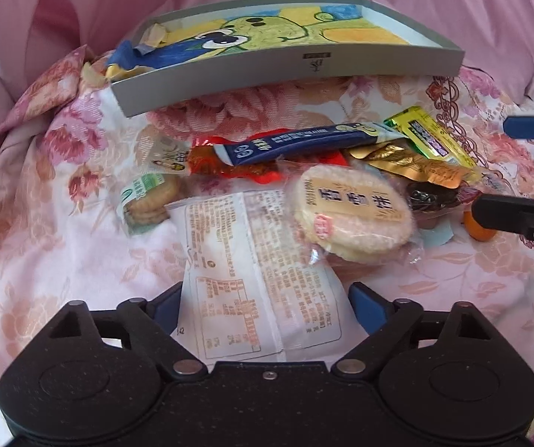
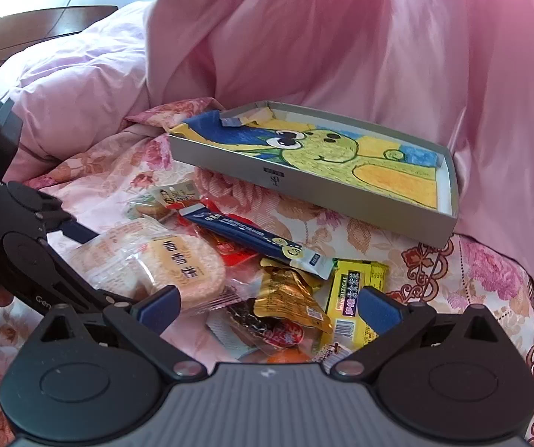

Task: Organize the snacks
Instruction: 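Grasp the white pastry packet with the left tool while the right tool grasps the round rice cake packet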

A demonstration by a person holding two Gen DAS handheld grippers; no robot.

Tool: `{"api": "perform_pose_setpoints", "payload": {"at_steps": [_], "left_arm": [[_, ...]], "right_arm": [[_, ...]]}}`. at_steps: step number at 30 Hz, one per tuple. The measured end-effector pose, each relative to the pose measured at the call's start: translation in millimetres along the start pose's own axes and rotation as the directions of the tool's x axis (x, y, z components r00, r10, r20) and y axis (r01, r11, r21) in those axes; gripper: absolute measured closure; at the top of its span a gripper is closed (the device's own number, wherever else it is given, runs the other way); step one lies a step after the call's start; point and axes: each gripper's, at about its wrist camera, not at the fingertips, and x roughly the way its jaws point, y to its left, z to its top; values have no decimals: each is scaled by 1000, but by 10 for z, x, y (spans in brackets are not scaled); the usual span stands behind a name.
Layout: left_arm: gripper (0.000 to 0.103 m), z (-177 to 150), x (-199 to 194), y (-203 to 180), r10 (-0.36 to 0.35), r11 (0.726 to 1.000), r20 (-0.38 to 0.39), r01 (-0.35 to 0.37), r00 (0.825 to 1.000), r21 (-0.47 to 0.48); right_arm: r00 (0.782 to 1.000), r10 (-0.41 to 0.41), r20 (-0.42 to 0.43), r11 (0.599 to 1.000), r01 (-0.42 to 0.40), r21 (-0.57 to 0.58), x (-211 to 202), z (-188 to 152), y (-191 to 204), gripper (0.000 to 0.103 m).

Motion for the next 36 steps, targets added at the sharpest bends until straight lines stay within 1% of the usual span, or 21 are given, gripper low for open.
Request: {"api": "perform_pose_setpoints", "payload": {"at_steps": [3,7,10,13,15,19,22,26,30,32,34,36], "left_arm": [[17,-40,-37,103,-28,1000,7,28,1000,-6],[18,-92,-79,300,-78,997,8,78,997,-2],[18,-122,-97,433,-122,992,3,122,992,28],[17,-126,-109,494,-135,988,-3,135,991,75],[17,-114,-102,514,-142,986,-9,142,990,85],[17,-92,-80,538,-158,984,-20,159,987,81],[17,-87,-68,537,-166,982,-22,167,986,92],[17,-60,-53,541,-176,978,-27,178,984,109],[16,-35,-34,541,-181,975,-36,184,983,124],[16,-20,-30,526,-177,974,-37,180,984,135],[16,-10,-23,512,-174,974,-37,177,984,141],[16,-3,-14,501,-169,974,-38,173,985,145]], "right_arm": [[1000,22,-12,1000,-22,-5,42,-17,11,0],[996,88,-34,994,-90,-55,120,-22,119,0],[989,137,-54,985,-142,-102,195,6,219,0],[983,169,-73,970,-179,-165,302,36,325,0],[978,187,-94,954,-204,-220,374,45,405,0],[967,210,-145,898,-249,-362,548,60,580,0],[966,204,-160,865,-254,-433,672,79,647,0],[956,235,-176,854,-289,-432,818,158,643,0],[956,235,-176,849,-290,-442,885,187,665,0],[955,240,-174,847,-294,-442,881,182,670,4],[949,257,-185,847,-313,-430,870,177,665,16],[949,260,-181,854,-313,-415,838,166,656,23]]}}
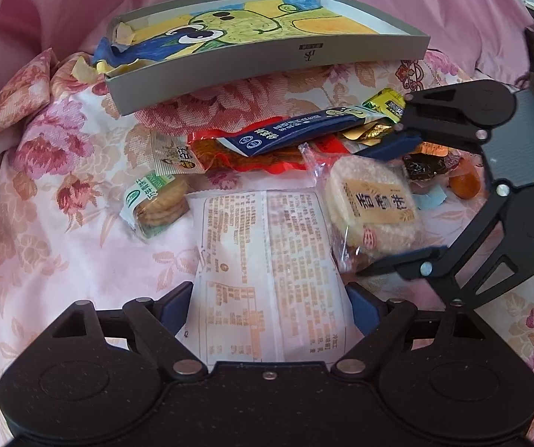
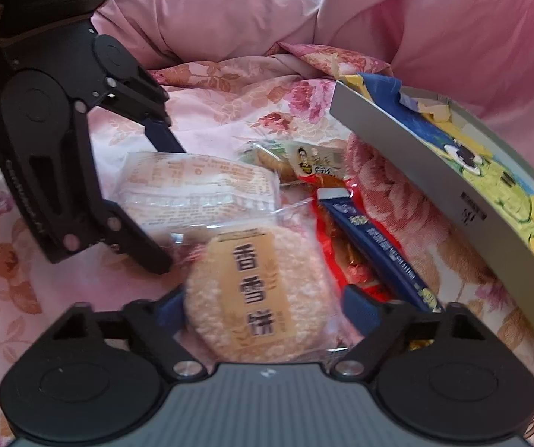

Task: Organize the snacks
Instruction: 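Grasp the white pastry packet with the left tool while the right tool grasps the round rice cake packet, then carry both packets into the grey tray with both tools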

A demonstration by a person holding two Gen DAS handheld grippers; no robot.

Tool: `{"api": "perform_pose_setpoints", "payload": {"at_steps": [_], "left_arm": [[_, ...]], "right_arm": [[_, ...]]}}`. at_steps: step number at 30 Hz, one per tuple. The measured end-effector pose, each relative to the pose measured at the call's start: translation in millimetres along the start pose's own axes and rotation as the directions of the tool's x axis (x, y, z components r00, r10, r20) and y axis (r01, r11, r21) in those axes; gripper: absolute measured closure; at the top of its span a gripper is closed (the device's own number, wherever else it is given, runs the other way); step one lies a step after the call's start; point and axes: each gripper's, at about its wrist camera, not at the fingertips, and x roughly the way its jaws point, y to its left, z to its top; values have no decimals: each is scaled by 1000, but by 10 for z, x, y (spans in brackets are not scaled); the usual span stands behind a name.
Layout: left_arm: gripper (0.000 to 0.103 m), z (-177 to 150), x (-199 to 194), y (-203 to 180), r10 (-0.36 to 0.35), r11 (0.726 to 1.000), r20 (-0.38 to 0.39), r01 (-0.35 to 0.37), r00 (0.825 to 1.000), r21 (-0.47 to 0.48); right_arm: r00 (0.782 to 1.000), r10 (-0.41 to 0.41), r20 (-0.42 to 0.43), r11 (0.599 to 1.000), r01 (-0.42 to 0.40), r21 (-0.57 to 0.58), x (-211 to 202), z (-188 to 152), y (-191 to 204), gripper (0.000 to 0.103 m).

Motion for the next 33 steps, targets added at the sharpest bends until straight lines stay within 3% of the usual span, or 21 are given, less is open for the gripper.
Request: {"api": "perform_pose_setpoints", "payload": {"at_steps": [6,10,17,26,33], "left_arm": [[14,18,70,-62,44,999,-2,-44,999,-10],[16,64,150,-130,101,995,-6,-101,995,-24],[31,25,98,-150,121,991,12,-120,993,-60],[34,-171,-112,-94,132,966,74,-112,988,-231],[34,-153,-326,-64,177,937,151,-119,973,-329]], "right_arm": [[995,-99,27,992,96,85,-231,-98,16,26],[992,-121,39,979,113,170,-368,-135,-13,26],[988,-150,42,967,138,215,-372,-148,39,26],[972,-236,21,918,216,333,-406,-175,115,25],[955,-294,36,891,261,372,-494,-115,185,25]]}}
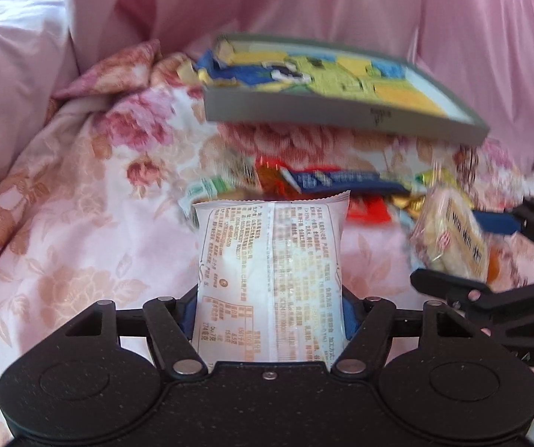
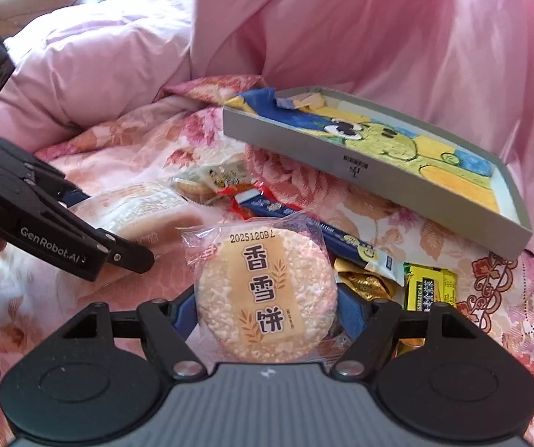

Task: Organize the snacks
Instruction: 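Carry both packets into the grey tray with both tools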

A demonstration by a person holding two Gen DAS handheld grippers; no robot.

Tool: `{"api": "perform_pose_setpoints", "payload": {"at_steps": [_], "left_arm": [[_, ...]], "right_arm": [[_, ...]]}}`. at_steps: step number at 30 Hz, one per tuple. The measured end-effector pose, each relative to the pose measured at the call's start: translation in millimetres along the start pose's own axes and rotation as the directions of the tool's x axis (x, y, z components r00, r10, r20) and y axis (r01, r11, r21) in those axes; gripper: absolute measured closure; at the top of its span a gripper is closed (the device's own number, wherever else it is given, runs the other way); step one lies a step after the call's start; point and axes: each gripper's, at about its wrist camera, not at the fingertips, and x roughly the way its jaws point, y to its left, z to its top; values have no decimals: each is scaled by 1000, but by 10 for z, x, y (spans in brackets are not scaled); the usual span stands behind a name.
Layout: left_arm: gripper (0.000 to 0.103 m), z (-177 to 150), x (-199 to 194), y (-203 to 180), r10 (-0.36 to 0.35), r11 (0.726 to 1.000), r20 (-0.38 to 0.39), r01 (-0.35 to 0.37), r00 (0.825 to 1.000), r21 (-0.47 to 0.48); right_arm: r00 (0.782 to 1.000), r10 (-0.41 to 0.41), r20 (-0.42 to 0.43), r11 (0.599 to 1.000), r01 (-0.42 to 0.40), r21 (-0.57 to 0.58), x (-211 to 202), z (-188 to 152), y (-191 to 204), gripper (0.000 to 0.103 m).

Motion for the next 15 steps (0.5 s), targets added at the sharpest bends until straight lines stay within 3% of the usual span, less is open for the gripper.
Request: {"api": "perform_pose_setpoints", "payload": {"at_steps": [8,15], "left_arm": [[34,481,-162,-58,-4,1000,113,6,994,-23],[34,1178,-7,-182,7,1000,184,-2,983,-31]], "right_arm": [[997,-36,66,997,31,68,-70,279,-162,25],[990,-93,104,994,85,75,28,798,-583,25]]}}
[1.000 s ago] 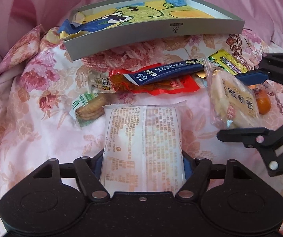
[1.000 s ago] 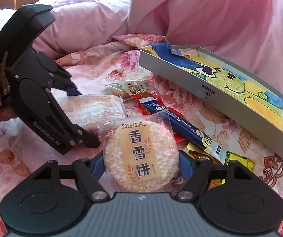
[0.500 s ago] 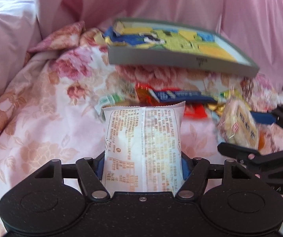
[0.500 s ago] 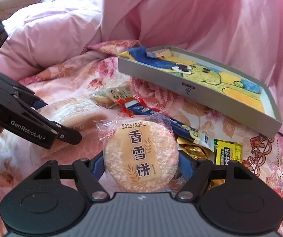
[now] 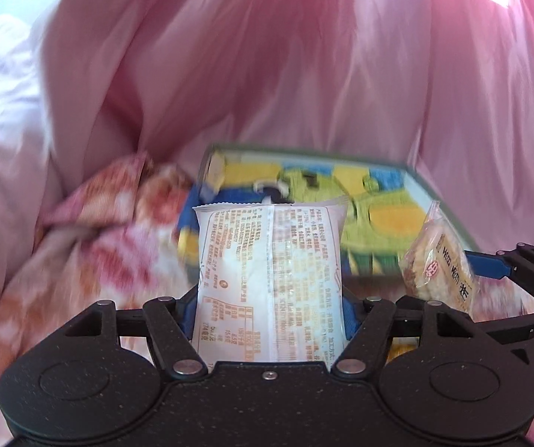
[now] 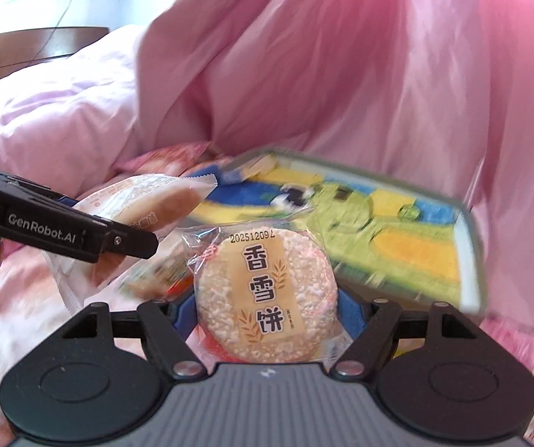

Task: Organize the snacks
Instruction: 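Carry both packets into the grey tray with both tools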

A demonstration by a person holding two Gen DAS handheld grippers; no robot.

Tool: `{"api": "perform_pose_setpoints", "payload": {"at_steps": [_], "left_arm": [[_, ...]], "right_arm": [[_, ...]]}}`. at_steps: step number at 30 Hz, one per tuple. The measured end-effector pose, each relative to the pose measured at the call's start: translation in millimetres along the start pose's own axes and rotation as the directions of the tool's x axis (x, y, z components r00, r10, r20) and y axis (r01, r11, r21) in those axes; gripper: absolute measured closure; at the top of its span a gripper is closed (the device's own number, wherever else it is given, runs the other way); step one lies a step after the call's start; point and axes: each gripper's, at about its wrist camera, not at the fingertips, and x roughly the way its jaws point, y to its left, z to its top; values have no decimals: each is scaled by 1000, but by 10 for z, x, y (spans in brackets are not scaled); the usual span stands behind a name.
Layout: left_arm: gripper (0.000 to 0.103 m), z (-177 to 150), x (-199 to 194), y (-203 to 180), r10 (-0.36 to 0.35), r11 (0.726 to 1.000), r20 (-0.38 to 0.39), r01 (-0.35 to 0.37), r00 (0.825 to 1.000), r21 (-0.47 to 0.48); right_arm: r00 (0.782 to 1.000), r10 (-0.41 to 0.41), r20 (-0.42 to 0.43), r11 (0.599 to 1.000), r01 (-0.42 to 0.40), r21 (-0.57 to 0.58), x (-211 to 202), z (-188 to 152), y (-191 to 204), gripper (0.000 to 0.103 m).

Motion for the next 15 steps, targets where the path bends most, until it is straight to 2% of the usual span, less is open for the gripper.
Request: {"api": "perform_pose_setpoints", "payload": {"at_steps": [7,15], "left_arm": [[34,572,562,-68,13,1000,35,-13,999,2],[34,822,1132,-102,27,999,12,-27,1000,-26]], "right_arm": [[999,-51,16,998,50,45,443,507,-418,25],[994,-111,-21,988,113,106,968,557,-719,25]]}}
